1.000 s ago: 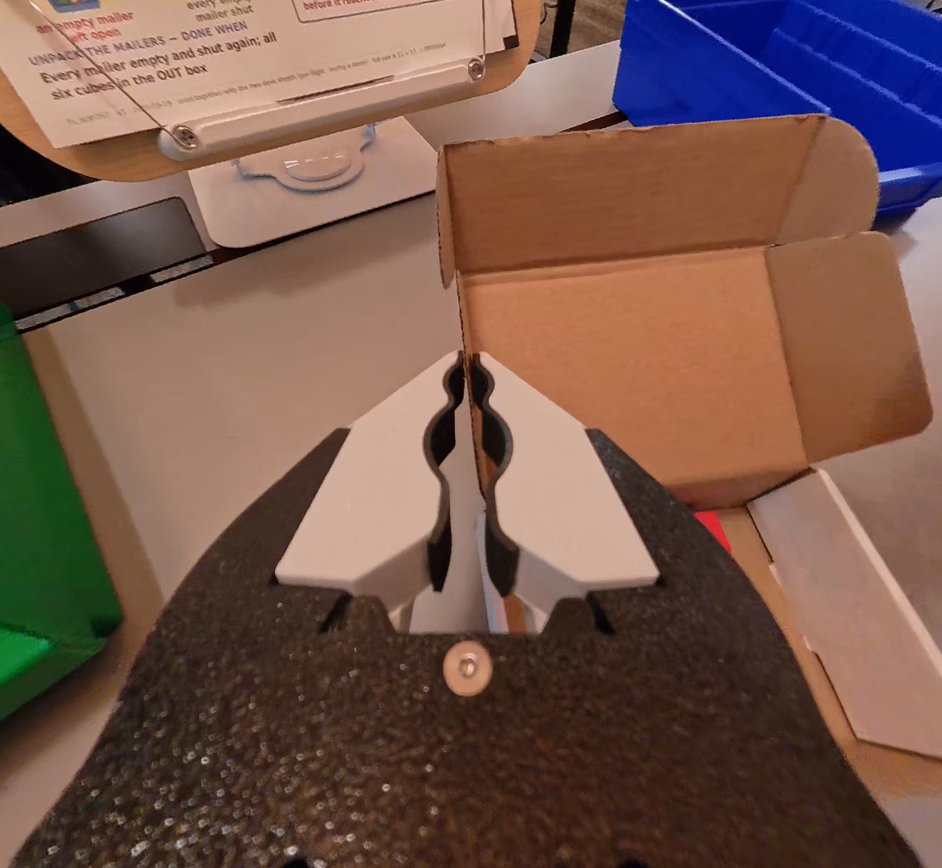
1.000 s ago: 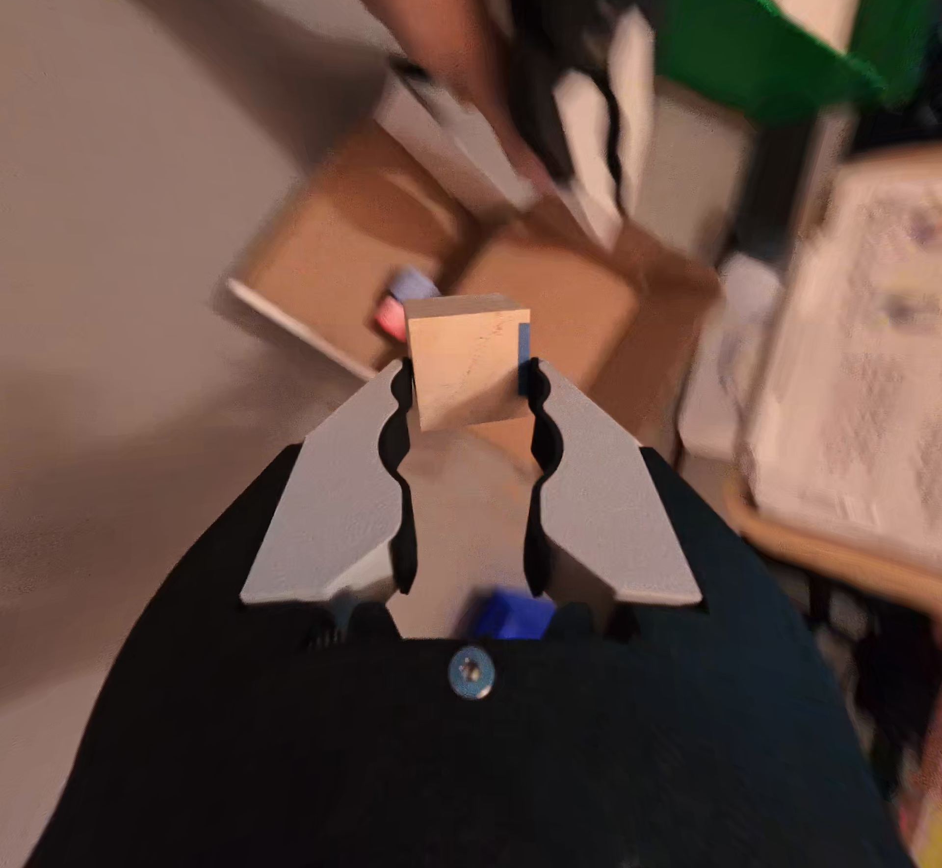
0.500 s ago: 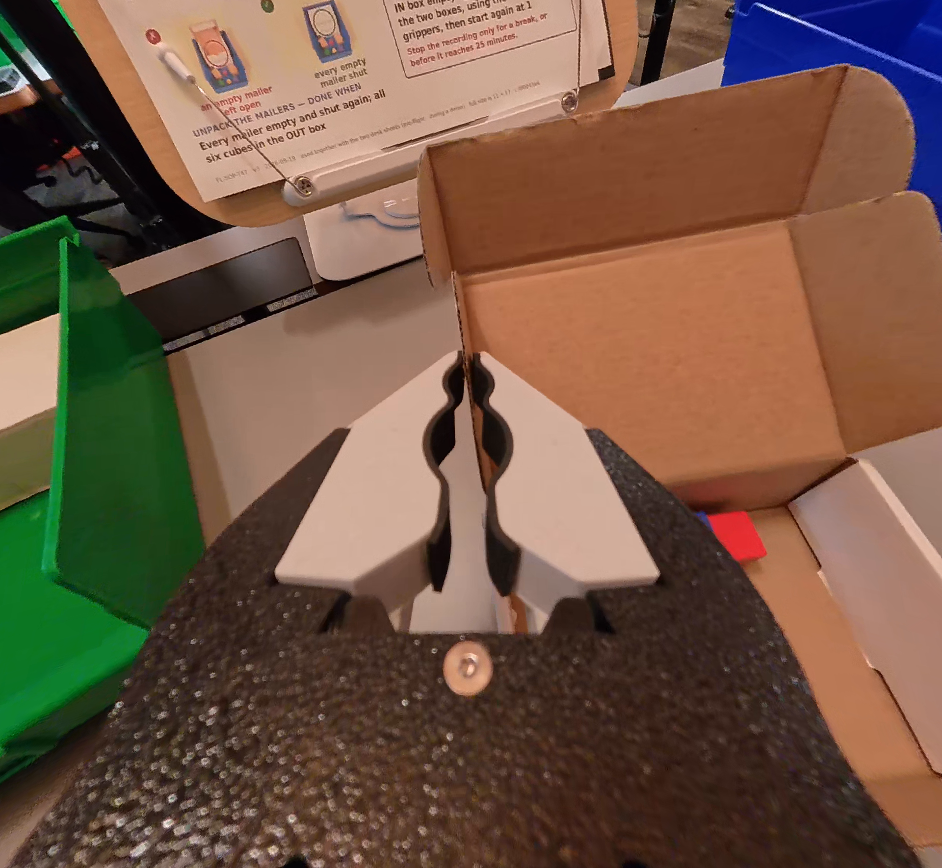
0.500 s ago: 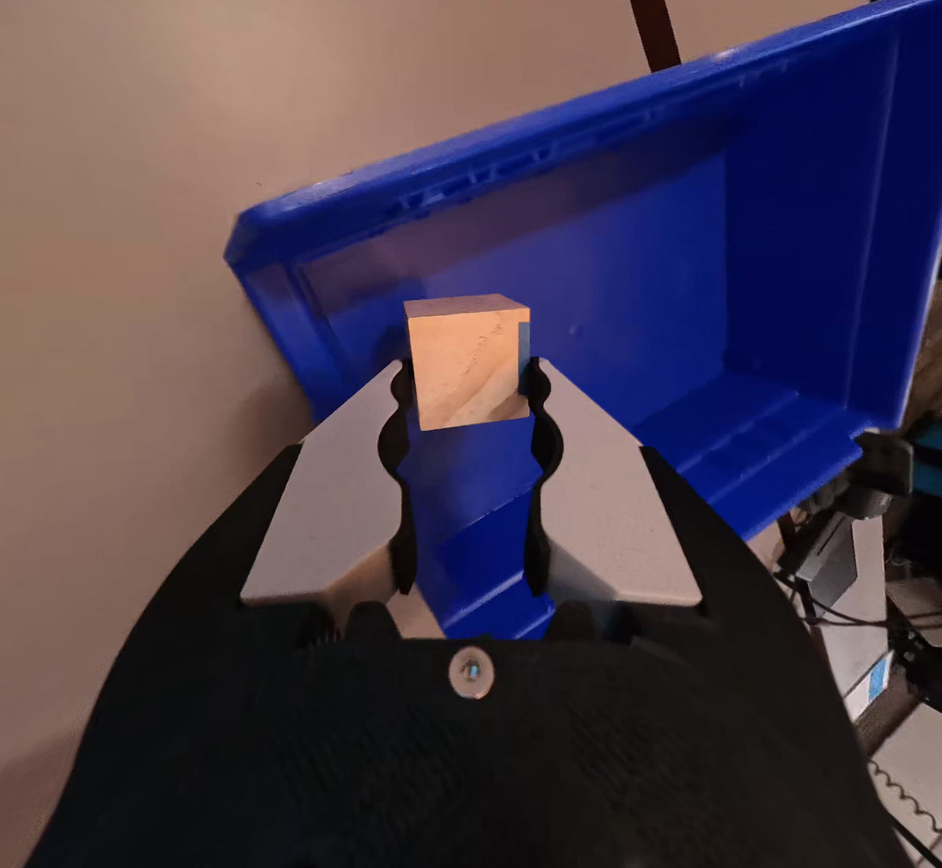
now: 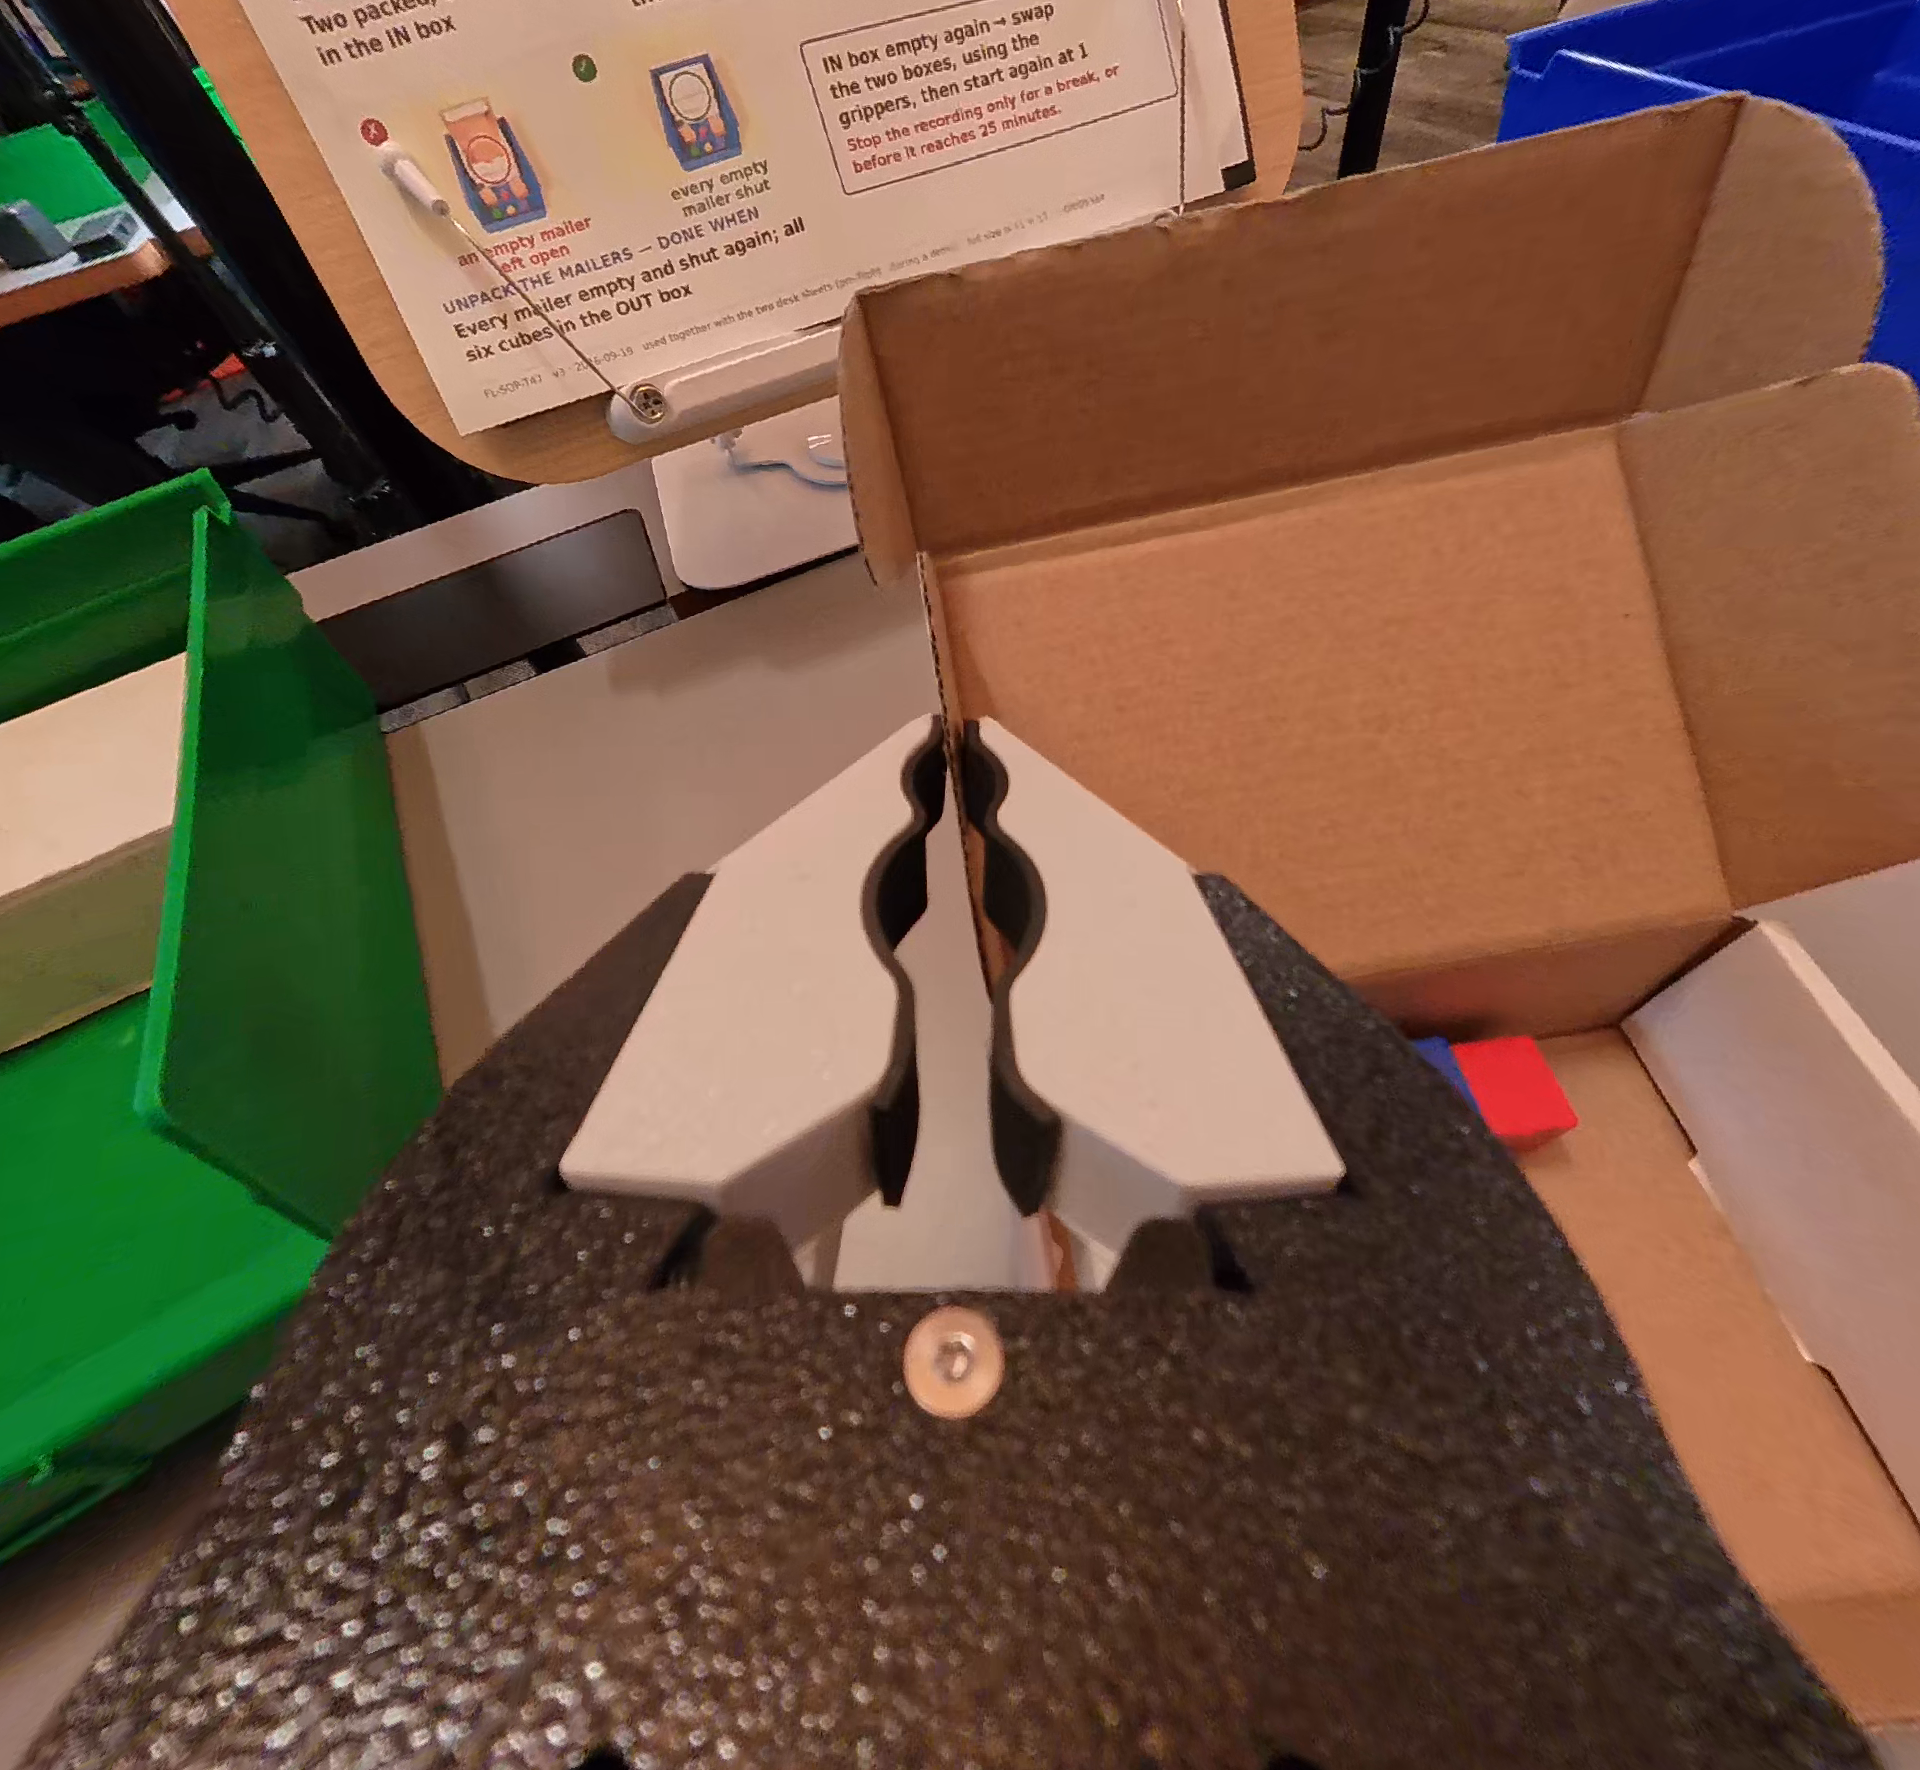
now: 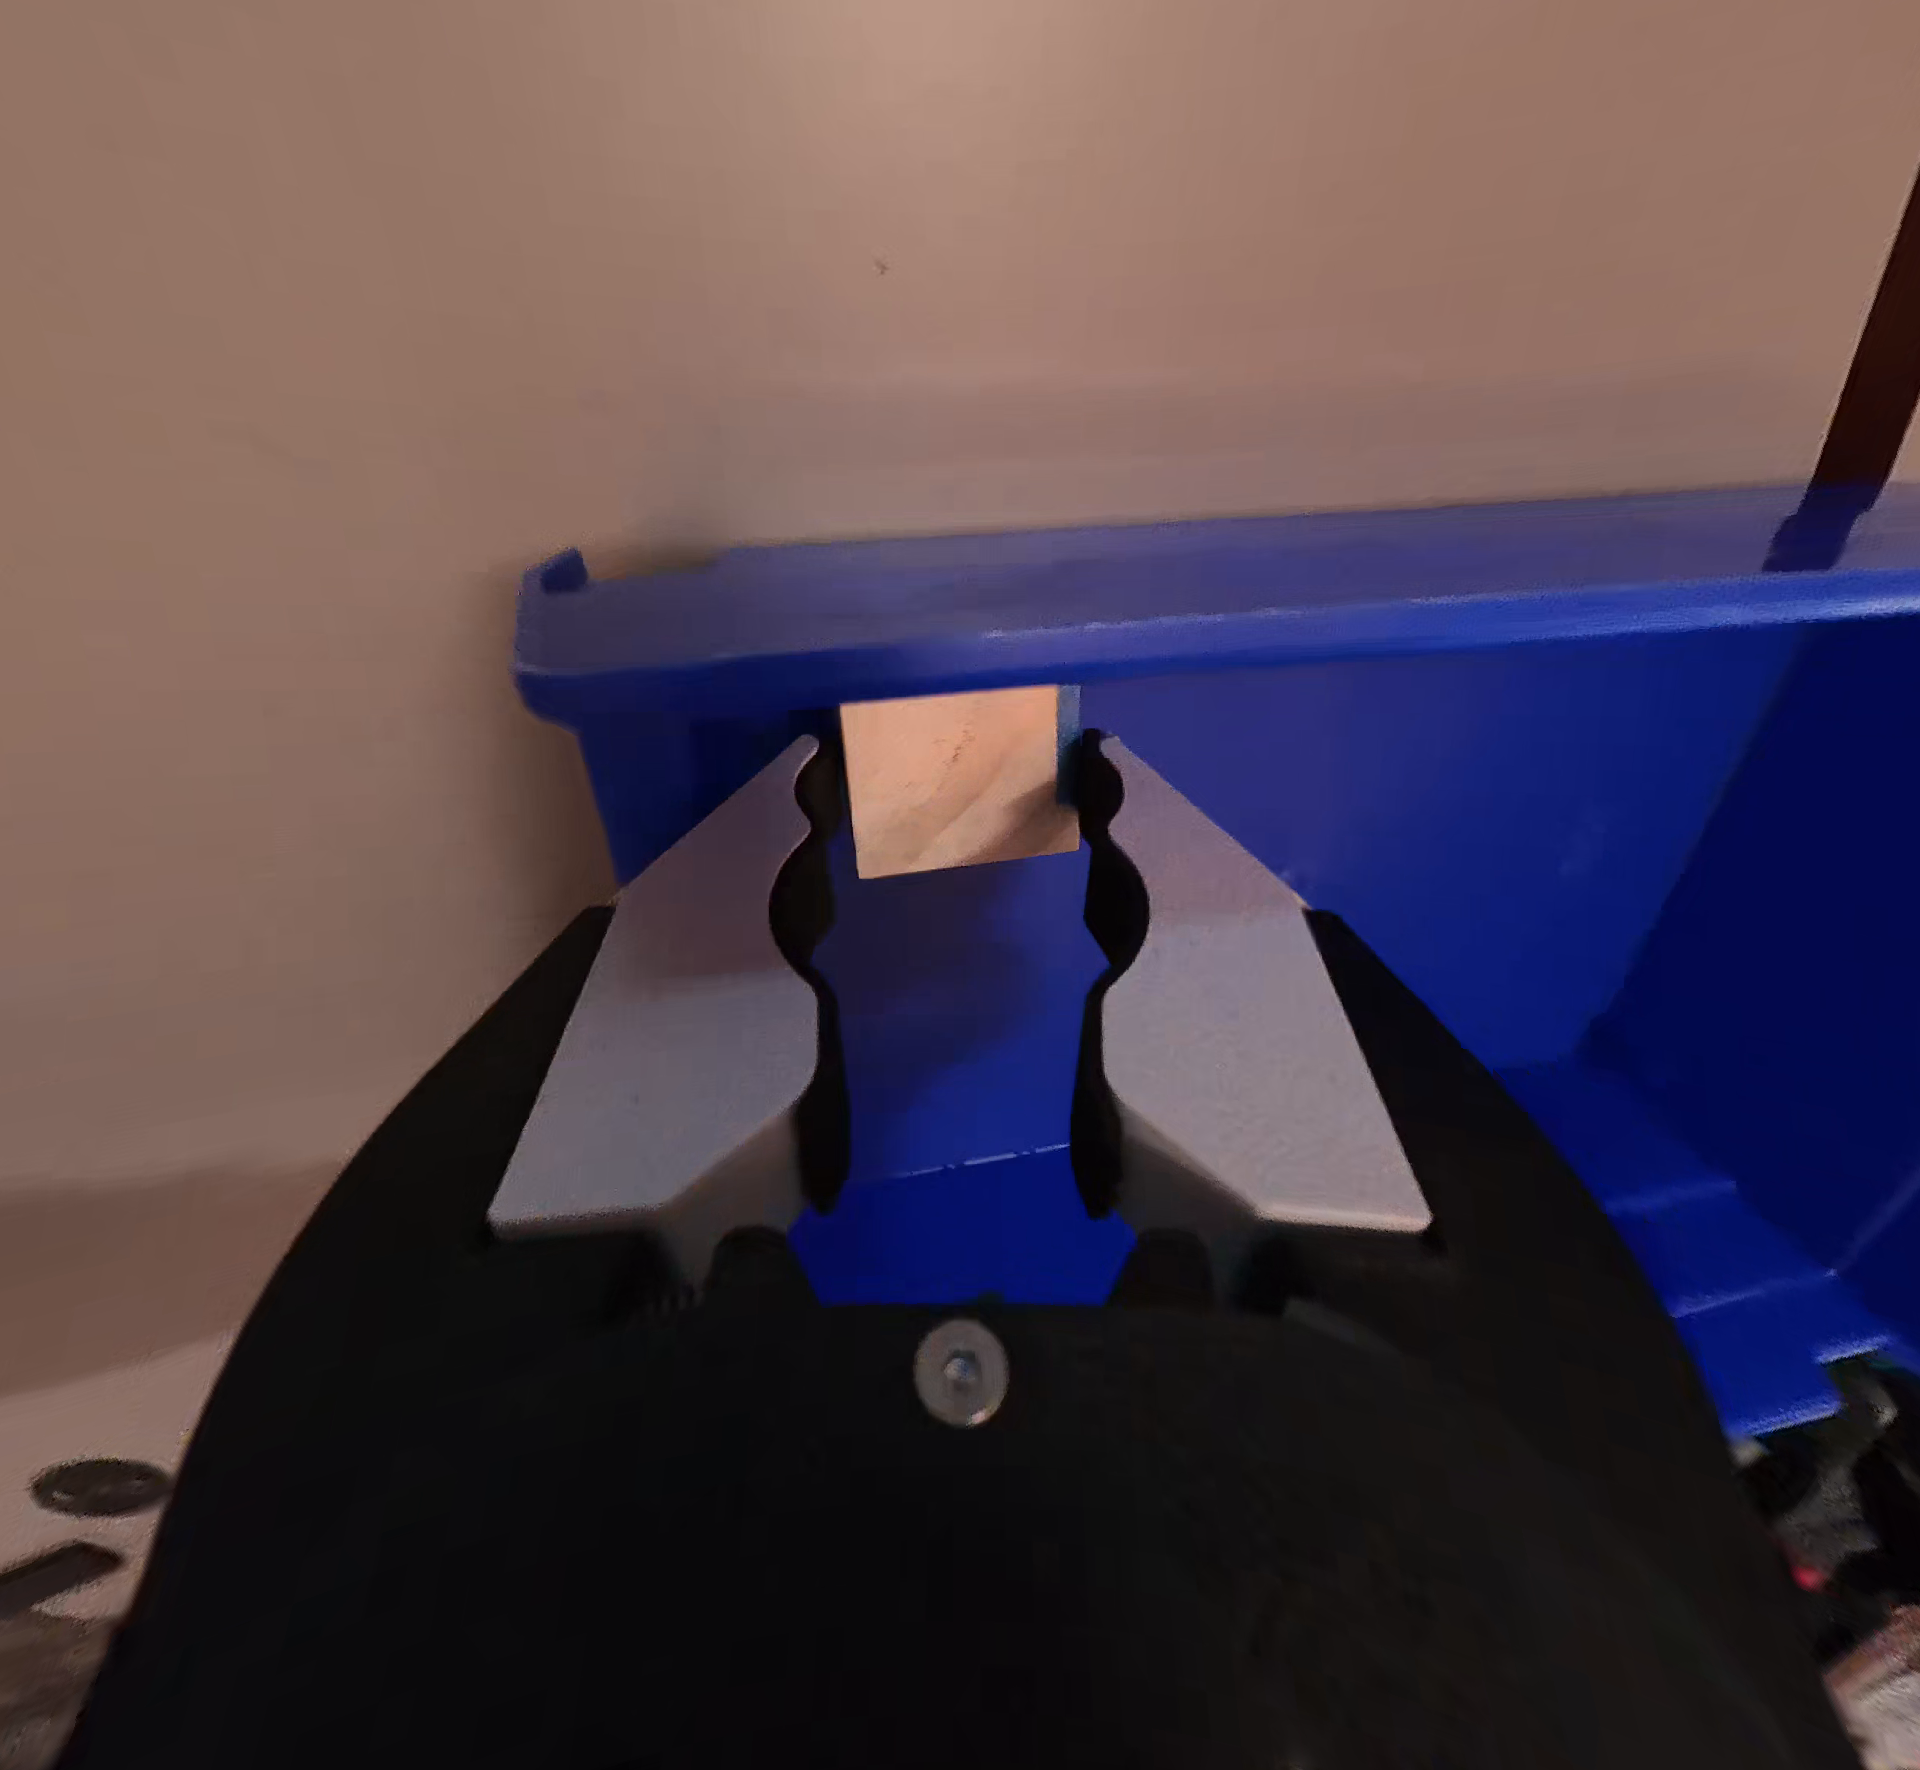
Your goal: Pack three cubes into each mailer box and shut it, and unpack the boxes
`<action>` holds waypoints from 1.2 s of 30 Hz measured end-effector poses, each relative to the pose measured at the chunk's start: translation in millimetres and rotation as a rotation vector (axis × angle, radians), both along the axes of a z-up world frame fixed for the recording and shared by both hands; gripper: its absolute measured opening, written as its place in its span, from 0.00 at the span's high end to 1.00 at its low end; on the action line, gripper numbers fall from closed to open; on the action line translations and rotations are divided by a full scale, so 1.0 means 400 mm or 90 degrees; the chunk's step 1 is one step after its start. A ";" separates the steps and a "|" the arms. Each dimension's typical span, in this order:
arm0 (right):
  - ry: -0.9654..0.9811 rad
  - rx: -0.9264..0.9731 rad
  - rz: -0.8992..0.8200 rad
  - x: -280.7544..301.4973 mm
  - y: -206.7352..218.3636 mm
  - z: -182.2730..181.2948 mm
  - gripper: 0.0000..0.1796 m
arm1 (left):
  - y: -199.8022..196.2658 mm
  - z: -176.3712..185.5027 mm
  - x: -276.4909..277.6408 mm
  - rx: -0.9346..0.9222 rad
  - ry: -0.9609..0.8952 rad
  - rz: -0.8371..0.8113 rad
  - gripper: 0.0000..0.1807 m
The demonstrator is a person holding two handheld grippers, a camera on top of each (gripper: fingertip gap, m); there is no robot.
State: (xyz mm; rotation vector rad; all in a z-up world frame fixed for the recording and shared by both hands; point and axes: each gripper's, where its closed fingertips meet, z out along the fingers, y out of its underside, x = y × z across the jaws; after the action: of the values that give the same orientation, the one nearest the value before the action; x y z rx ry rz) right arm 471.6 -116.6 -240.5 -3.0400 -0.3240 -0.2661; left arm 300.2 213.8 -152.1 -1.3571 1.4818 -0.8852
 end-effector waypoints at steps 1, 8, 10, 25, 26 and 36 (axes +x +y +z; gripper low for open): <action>-0.005 0.020 -0.019 0.003 0.007 0.005 0.72 | 0.000 0.000 -0.001 0.003 -0.001 0.001 1.00; -0.136 0.154 -0.125 -0.006 -0.007 0.179 0.45 | 0.002 0.002 -0.015 0.012 -0.009 0.015 1.00; -0.176 0.246 -0.166 -0.067 0.012 0.277 0.45 | 0.003 0.002 -0.018 0.014 -0.011 0.018 1.00; -0.003 0.274 0.002 -0.605 0.616 0.056 0.73 | 0.013 0.003 -0.024 0.018 -0.043 0.014 1.00; -0.029 0.257 -0.013 -0.587 0.612 0.045 0.76 | 0.017 0.002 -0.024 0.018 -0.045 0.017 1.00; -0.144 0.184 0.046 -0.550 0.609 0.023 0.78 | 0.030 -0.002 -0.023 0.004 -0.049 0.025 0.99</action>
State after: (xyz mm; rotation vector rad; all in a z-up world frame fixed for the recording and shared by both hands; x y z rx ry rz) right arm 251.4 127.0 -231.1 -2.7122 -0.3724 -0.5977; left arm 290.9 225.8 -152.8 -1.3286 1.3934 -0.8984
